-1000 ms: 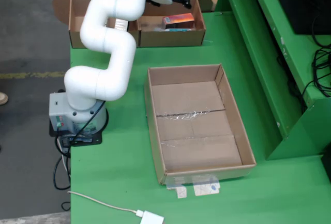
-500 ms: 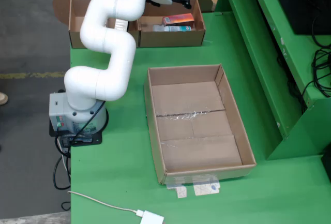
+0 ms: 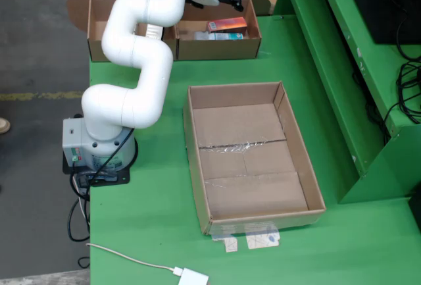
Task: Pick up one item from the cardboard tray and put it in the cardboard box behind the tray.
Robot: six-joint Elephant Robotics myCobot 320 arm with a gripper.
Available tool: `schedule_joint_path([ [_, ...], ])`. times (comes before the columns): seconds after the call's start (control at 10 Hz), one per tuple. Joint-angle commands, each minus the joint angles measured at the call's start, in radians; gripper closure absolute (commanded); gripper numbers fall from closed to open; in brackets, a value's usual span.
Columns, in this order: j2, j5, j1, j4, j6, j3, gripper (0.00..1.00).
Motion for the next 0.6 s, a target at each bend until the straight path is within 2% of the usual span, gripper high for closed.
schedule_joint_path([
  [0.0, 0.029, -0.010, 0.004, 0.012, 0.004, 0.029, 0.00],
  [0.3, 0.029, -0.010, 0.004, 0.012, 0.004, 0.029, 0.00],
  [0.4, 0.064, -0.010, -0.022, 0.012, -0.044, 0.029, 0.00],
  [0.5, 0.064, -0.010, -0.022, 0.012, -0.044, 0.029, 0.00],
])
